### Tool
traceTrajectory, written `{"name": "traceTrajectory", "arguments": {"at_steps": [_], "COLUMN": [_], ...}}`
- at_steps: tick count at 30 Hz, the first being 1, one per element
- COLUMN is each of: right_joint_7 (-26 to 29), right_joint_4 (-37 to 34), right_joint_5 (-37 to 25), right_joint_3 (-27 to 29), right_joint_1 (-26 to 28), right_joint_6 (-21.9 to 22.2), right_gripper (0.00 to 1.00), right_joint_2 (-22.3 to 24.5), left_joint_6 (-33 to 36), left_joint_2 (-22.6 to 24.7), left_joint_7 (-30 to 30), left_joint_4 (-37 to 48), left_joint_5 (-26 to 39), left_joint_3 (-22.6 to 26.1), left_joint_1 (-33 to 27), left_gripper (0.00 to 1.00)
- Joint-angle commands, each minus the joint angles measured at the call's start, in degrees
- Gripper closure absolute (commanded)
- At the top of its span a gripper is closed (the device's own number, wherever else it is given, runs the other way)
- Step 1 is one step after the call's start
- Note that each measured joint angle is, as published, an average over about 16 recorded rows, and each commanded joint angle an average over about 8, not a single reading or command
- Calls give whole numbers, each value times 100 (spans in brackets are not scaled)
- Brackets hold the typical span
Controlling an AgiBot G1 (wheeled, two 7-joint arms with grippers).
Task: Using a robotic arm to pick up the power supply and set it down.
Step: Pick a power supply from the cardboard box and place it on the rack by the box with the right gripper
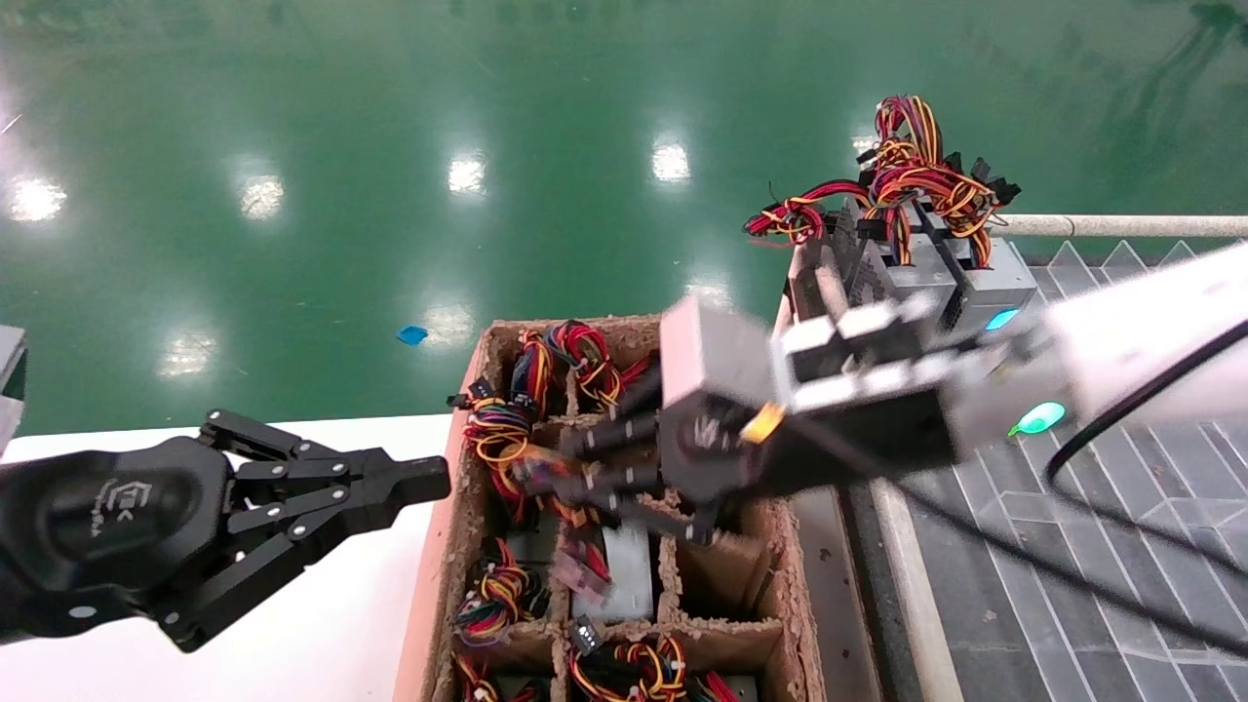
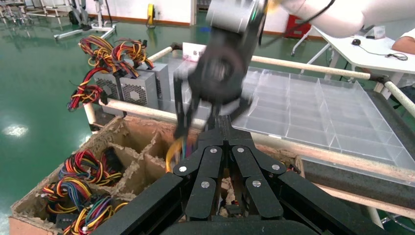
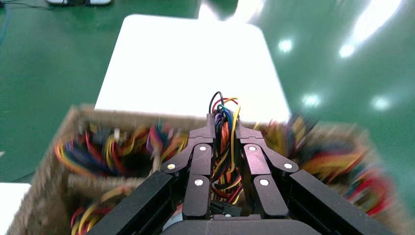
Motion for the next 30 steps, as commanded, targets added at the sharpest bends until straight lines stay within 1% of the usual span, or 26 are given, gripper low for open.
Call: {"name": "traceTrajectory", "arguments": {"at_steps": [1, 5, 9, 15, 19, 24, 30], "right_joint_7": [127, 204, 149, -45, -139, -203, -232], "right_joint_4": [298, 677, 866, 906, 844, 692, 555], "right_joint_5": [153, 307, 280, 103, -99, -304, -444], "right_joint_3": [114, 352, 536, 763, 824, 854, 931], "right_joint_1": [95, 440, 871, 1540, 1892, 2128, 2143], "right_joint_6": [-13, 50, 139, 241, 253, 244, 252], "right_gripper": [100, 100, 100, 100, 100, 100, 100], "right_joint_2": [120, 337, 499, 760, 945, 1164, 1575], "left_joint_6": [0, 0, 0, 0, 0, 0, 0], "left_joint_2": [0, 0, 0, 0, 0, 0, 0], "left_joint_7": [0, 0, 0, 0, 0, 0, 0], "left_joint_4": [0, 0, 0, 0, 0, 0, 0], "left_joint_5": [0, 0, 0, 0, 0, 0, 0], "left_joint_3": [0, 0, 0, 0, 0, 0, 0], "left_joint_1": [0, 0, 0, 0, 0, 0, 0], "left_gripper": [100, 100, 100, 100, 100, 100, 100]}}
